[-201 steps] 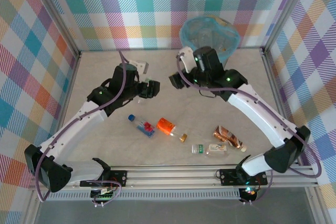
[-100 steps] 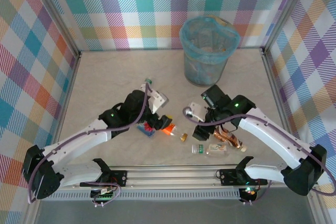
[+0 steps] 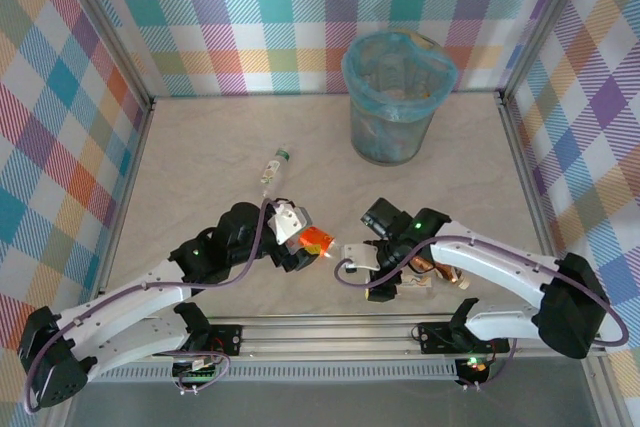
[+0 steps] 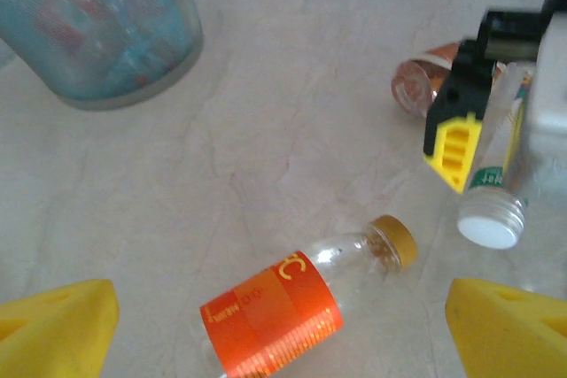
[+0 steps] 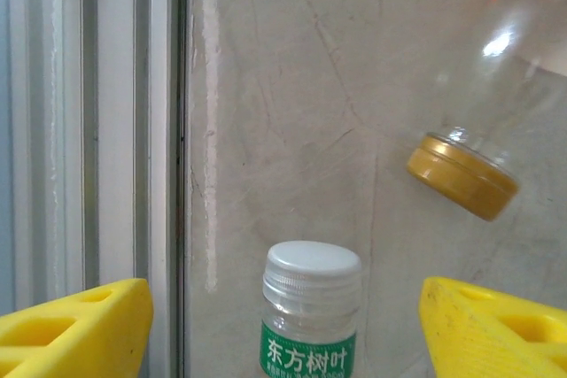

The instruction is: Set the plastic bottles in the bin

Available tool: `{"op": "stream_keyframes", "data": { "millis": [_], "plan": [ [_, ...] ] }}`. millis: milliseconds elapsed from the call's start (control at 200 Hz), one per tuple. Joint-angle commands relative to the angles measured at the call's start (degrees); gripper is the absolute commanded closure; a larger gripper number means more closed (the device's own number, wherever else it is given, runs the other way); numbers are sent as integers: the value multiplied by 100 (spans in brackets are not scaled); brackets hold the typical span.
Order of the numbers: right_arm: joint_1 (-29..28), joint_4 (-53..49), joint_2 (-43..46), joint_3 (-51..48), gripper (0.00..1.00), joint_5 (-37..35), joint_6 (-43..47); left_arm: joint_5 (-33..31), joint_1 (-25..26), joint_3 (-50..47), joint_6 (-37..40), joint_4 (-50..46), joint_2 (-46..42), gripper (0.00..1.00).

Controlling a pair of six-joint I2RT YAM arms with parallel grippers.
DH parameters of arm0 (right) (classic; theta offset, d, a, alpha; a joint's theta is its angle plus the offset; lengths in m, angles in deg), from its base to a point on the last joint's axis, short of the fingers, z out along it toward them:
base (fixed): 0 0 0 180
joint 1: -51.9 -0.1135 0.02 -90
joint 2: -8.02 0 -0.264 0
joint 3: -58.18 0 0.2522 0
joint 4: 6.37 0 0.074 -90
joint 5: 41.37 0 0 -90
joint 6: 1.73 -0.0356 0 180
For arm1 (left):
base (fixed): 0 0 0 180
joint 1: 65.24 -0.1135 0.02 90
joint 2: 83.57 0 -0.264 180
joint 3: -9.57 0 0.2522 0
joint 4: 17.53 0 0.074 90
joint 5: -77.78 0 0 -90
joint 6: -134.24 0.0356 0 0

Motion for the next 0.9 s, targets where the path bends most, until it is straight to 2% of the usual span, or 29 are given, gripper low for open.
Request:
{"op": "stream_keyframes", "data": {
  "millis": [0,105,205,635,895],
  "plan": [
    [-87,284,-157,-111,19,-144,293,-141,63,-93,143,414,-184,5],
    [-105,453,-292,-222,13,-366,371,-281,60,-143,165,469,-268,6],
    [-114,504,-450,-290,13,-454,447,-391,62,-145,183,449,-296,6],
    [-140,689,-1218,-349,26,-539,395,-489,62,104,262,150,-214,7],
    [-140,509,-1570,-123,40,-489,235,-489,61,292,286,-25,-94,9]
  ]
}}
